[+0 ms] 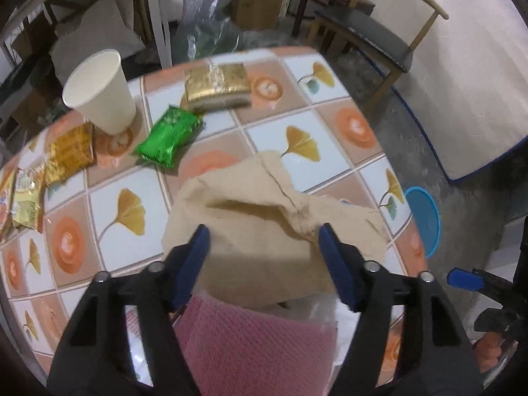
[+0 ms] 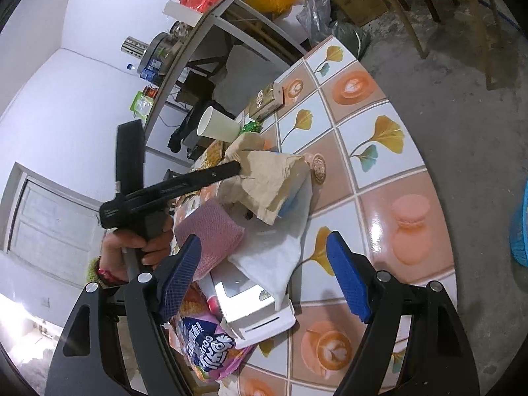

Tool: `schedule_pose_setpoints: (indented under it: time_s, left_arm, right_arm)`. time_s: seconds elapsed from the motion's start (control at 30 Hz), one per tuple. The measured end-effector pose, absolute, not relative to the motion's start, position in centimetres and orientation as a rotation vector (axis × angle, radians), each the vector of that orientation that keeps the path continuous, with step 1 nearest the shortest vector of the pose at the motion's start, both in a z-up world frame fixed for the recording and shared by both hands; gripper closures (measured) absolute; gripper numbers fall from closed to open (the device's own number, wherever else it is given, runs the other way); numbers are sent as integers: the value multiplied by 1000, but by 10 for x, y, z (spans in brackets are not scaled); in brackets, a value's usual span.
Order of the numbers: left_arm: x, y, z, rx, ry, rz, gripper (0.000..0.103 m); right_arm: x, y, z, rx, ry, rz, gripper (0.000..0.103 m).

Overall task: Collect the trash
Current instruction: 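Grasp the crumpled brown paper with the left tool and lift it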

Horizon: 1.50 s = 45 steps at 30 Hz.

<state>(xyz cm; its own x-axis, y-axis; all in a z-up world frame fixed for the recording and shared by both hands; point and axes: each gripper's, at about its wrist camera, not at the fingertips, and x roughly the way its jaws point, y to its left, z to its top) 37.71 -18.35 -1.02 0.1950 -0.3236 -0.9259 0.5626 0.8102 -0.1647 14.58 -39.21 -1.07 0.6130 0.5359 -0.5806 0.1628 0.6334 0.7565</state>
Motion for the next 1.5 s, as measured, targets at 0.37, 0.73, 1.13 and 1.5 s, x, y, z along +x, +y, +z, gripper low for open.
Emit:
schedule_pose_setpoints:
  time_s: [0.37,0.73,1.13,1.5]
  left_arm:
    - [379,-169,-14,218,1216,-631,98]
    - [368,-159,15,156,1092,-647,103]
    - [349,-127,74,42,914,-635,103]
    - [343,-96,101,-50,833,-615,103]
  right_arm:
    - [149,-387,-17,894,926,269,26]
    - [140,-395,-13,898,904,247,26]
    - [155,-354,10,718,907,378,26]
    - [211,-282,20,428,983,503,16]
